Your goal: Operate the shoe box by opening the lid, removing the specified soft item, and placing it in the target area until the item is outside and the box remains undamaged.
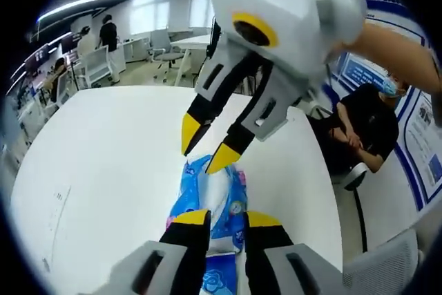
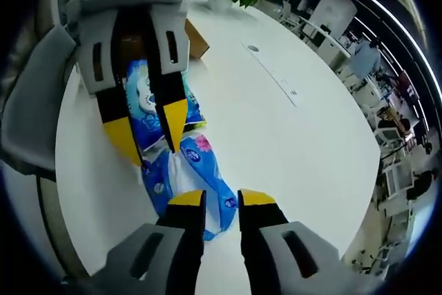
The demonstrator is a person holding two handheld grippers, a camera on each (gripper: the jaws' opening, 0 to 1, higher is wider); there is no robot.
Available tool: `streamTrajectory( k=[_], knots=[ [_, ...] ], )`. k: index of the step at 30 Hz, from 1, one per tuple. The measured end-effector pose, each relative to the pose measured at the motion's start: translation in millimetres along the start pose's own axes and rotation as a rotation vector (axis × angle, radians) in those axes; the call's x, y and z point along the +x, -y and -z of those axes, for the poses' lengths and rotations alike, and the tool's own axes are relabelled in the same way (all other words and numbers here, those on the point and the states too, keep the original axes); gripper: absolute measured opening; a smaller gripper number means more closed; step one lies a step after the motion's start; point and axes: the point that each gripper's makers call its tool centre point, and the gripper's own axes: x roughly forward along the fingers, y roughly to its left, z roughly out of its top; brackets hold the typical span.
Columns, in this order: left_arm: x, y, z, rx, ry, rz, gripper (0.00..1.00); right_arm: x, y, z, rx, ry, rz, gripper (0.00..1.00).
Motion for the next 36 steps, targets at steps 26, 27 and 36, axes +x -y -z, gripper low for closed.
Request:
streamTrajectory(
  k=[26, 27, 36],
  knots=[
    [-111.2, 3.9, 31.0, -0.117, 0.175, -0.169, 0.52, -49.7, -44.5, -36.5, 0.293, 0.15, 0.112, 0.63],
    [-114.7, 4.0, 32.8, -0.123, 0.181, -0.173, 0.53, -51.1, -46.8, -37.8, 0.3, 0.155, 0.112, 0.65],
    [-166.8, 9.4, 46.9, -0.153, 0.254, -0.237, 0.66, -63.5, -63.8, -52.5, 0.355, 0.202, 0.133, 0.8]
  ],
)
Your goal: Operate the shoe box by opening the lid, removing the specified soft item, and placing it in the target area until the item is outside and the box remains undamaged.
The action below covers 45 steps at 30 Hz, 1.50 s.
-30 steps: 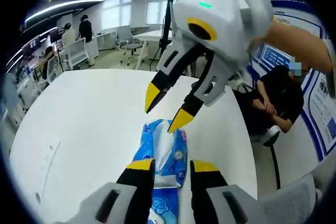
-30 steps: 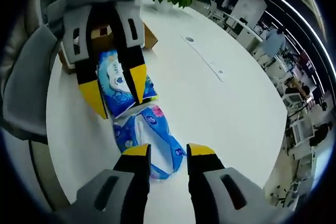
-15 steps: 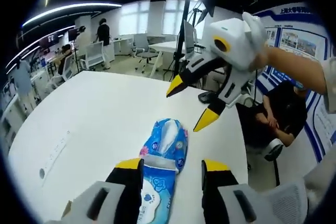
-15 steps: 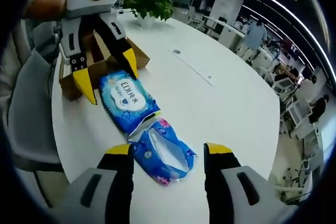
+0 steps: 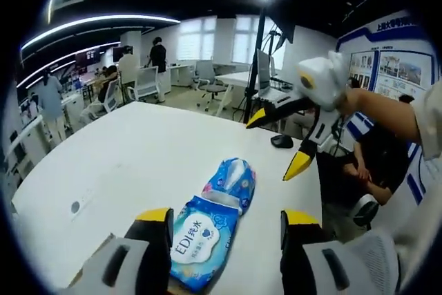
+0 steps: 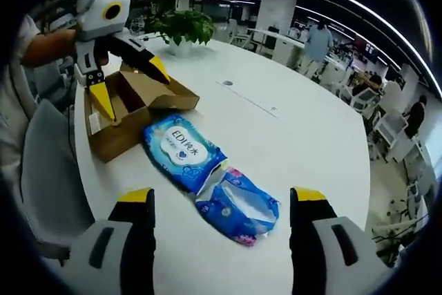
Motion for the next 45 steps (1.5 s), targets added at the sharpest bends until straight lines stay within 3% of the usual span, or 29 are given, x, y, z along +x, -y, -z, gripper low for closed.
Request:
streamTrajectory(
  k=[11, 17, 29, 32, 45],
  knots=[
    [-67.5, -15.4, 5.9, -0.091, 0.115, -0.099, 0.8, -11.3, -25.0, -39.0, 0.031, 0.106, 0.028, 0.94],
    [-98.3, -26.6, 18.3, -0.104, 0.134, -0.17, 0.88, -9.9, -36.5, -57.5, 0.031, 0.134, 0.019, 0.96],
    [-159.4, -43.7, 46.0, -0.097, 0.159, -0.302, 0.95, 7.0, -78.3, -72.1, -0.039, 0.122, -0.111, 0.96],
    [-173.5, -45.4, 53.9, -0.124, 0.17, -0.333, 0.96, 10.5, -90.0, -74.3, -0.097, 0.103, -0.139, 0.96],
    [-225.1, -50.1, 87.7, -0.165, 0.188, -0.457, 1.0, 25.9, -129.9, -89.5, -0.172, 0.106, -0.275, 0.94]
  ],
)
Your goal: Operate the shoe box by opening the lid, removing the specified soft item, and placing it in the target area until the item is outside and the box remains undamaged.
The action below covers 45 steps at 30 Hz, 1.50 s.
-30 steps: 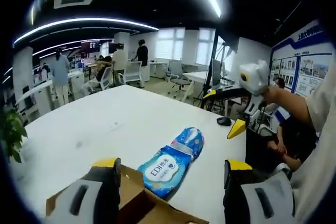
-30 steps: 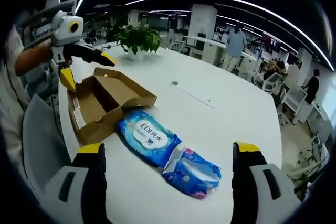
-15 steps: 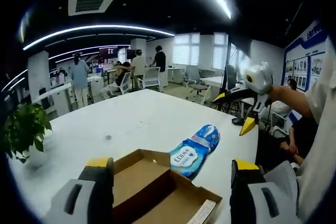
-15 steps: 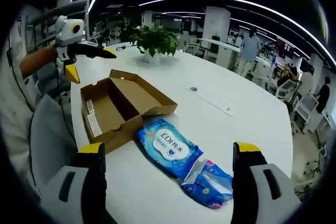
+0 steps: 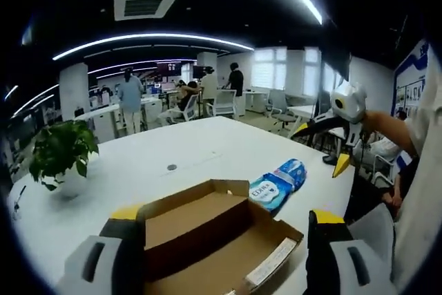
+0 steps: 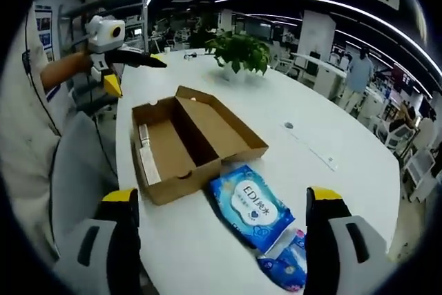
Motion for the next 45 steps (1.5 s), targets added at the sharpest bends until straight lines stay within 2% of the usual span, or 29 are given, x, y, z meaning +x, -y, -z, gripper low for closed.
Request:
streamTrajectory(
  k=[6, 10, 17, 22, 30, 35, 45],
  knots=[
    [-19.7, -13.3, 6.1, 0.012, 0.002, -0.062, 1.0, 17.4, -16.9, -7.9, -0.052, 0.01, -0.084, 0.89],
    [-30.4, -21.3, 12.5, -0.002, -0.002, -0.095, 1.0, 29.4, -28.1, -10.1, -0.087, 0.004, -0.135, 0.81],
    [-42.8, -31.7, 25.0, -0.031, 0.0, -0.141, 1.0, 57.2, -47.4, -7.9, -0.153, -0.017, -0.23, 0.75],
    [-47.9, -37.2, 33.9, -0.044, -0.01, -0.162, 1.0, 74.8, -58.0, -10.8, -0.201, -0.01, -0.298, 0.71],
    [-62.1, -41.8, 43.7, -0.058, -0.015, -0.197, 1.0, 101.0, -65.3, -4.4, -0.262, -0.061, -0.367, 0.68],
    [-67.7, -45.6, 48.1, -0.07, -0.016, -0.213, 1.0, 118.2, -72.6, 5.8, -0.297, -0.103, -0.42, 0.67],
    [-73.0, -46.3, 59.9, -0.07, -0.041, -0.233, 1.0, 149.9, -86.3, 18.1, -0.322, -0.173, -0.51, 0.64]
  ],
)
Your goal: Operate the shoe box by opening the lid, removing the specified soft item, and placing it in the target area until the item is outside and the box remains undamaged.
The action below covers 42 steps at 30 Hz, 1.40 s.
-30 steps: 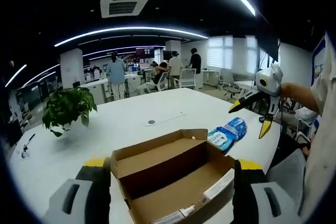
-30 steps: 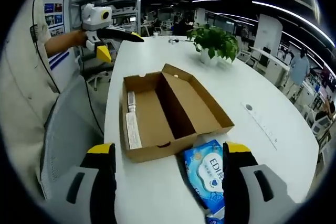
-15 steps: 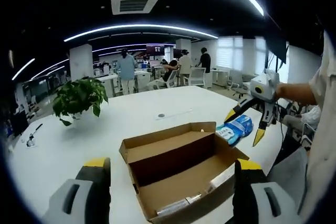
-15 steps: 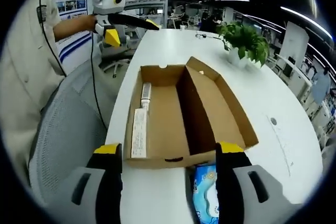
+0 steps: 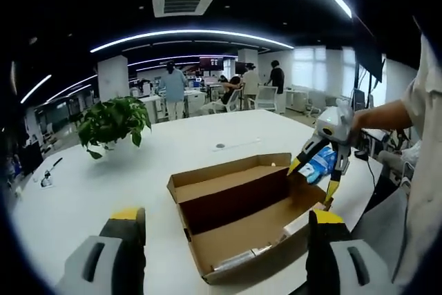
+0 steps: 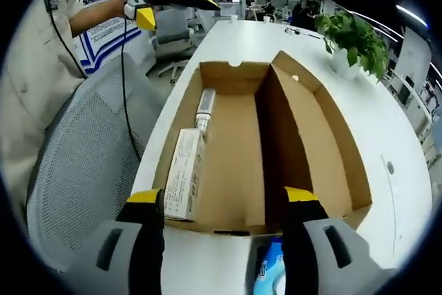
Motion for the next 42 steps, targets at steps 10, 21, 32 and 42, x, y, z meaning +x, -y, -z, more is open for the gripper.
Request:
streamTrajectory(
  k=[10, 21, 32, 42],
  knots=[
    [-3.0, 6.8, 9.5, -0.015, -0.016, -0.001, 1.0, 25.2, -7.2, 5.1, -0.012, -0.054, -0.066, 0.62],
    [-12.7, 7.2, 17.8, -0.044, -0.01, -0.02, 0.99, 19.4, 3.9, 2.1, -0.054, -0.079, -0.037, 0.56],
    [-13.8, 10.6, 20.3, -0.019, -0.017, -0.009, 1.0, 26.4, -13.0, -1.0, -0.044, -0.083, -0.074, 0.48],
    [-12.7, 15.4, 26.4, 0.002, -0.036, 0.002, 1.0, 44.7, -19.8, -3.9, -0.032, -0.072, -0.103, 0.36]
  ],
)
